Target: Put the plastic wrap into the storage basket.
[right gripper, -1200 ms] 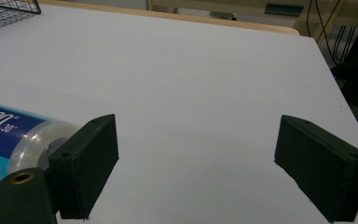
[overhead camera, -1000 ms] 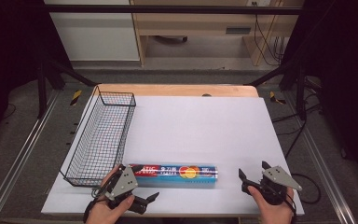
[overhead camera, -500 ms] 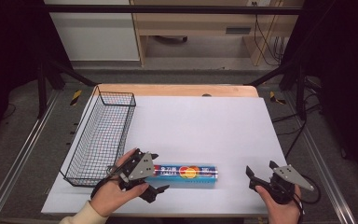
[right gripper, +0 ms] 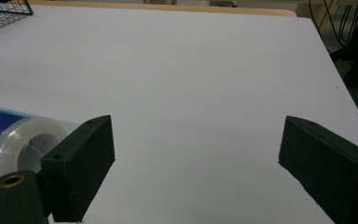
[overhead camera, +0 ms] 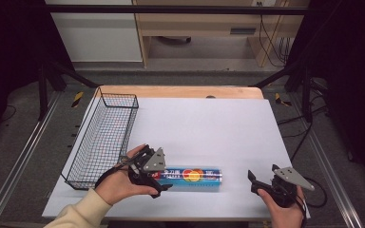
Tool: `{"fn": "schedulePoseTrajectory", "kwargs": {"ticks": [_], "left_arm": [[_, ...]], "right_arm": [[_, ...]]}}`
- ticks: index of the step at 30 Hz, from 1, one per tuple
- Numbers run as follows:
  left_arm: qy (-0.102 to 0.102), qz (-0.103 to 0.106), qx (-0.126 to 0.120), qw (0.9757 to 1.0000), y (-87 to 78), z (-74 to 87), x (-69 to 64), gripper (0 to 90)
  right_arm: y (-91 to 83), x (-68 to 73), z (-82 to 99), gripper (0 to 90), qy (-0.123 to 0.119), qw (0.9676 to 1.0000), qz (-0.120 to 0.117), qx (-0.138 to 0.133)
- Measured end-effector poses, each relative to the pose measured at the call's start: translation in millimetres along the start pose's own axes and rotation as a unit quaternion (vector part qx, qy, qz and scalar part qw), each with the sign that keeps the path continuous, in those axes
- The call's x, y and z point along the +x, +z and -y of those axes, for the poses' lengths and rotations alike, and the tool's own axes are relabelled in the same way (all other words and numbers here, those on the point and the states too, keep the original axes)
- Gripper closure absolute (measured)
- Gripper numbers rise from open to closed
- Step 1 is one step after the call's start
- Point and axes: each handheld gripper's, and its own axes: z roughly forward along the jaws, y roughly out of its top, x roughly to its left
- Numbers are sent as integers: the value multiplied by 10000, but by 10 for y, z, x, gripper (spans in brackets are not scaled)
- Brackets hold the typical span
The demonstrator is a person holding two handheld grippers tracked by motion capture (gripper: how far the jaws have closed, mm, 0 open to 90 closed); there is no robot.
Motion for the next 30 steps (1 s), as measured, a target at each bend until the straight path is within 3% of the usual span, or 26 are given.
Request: {"fn": "schedulePoseTrajectory", "kwargs": {"ticks": [11,19,24,27,30], "left_arm": [[-182,209,266,9993,135,6,94,49],[93,324,432,9985,302,-49,117,66],[227,480,706,9961,414,-33,107,80],[263,510,835,9949,472,-1,114,87],[157,606,834,9945,526,29,141,100]], "right_arm": [[15,11,14,76,-8,10000,-82,29],[21,18,11,81,-33,9999,-128,30],[17,27,12,84,-33,9999,-148,43],[22,31,13,84,-52,9999,-153,54],[26,34,12,84,-53,9998,-171,60]]}}
